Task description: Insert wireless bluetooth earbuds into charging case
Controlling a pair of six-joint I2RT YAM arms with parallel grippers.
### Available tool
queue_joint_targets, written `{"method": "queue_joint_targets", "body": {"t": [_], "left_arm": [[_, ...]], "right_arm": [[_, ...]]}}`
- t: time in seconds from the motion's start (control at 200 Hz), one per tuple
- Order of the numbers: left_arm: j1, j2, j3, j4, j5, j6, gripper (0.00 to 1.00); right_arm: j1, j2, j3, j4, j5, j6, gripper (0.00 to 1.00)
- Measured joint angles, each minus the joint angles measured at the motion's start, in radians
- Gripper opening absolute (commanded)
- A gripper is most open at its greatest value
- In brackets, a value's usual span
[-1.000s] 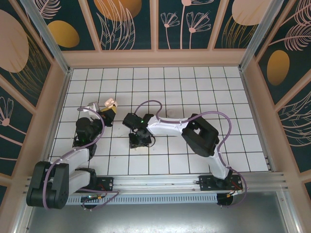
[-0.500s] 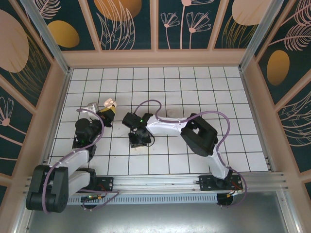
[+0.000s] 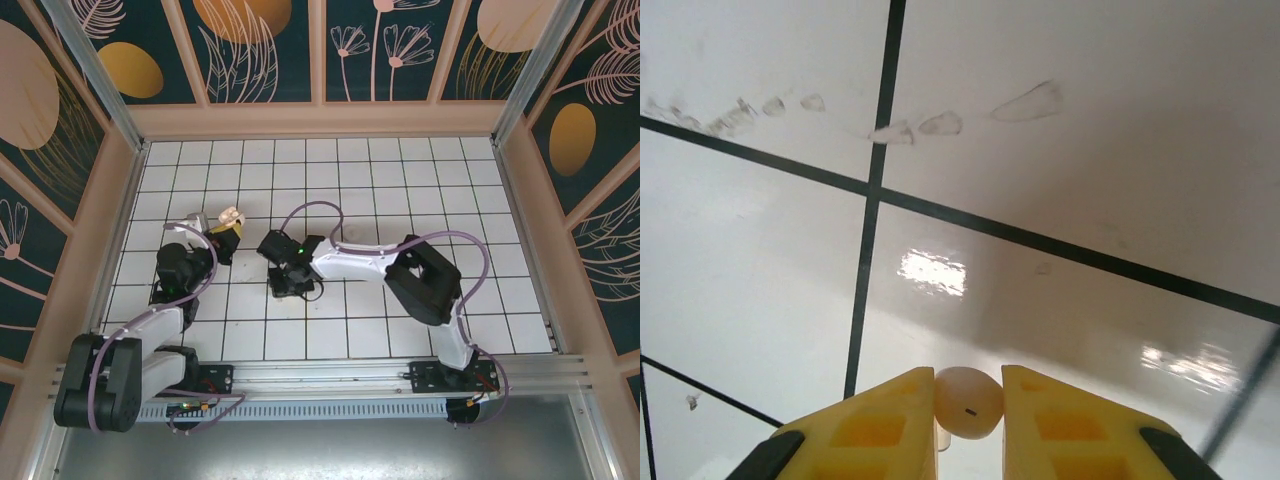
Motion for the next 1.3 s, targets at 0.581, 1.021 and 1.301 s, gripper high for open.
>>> {"method": "queue_joint_targets", "body": {"t": [0.581,1.021,1.301], "left_arm": [[-0.154,0.09,0.002,0.215,0.203,0.112,0.14],[-0.261,0.112,0.047,0.207,0.292,0.312,0.14],[-0.283,0.112,0.066,0.18,0.301,0.37,0.14]], "right_arm": [[-0.08,-0.549,-0.307,0.278,0.264,-0.129,0.18],[-0.077,-0.661,-0.346,0.504,0.26,-0.399,0.18],[-0.05,-0.609,-0.346,0.595,0.225,-0.496,0.18]]}}
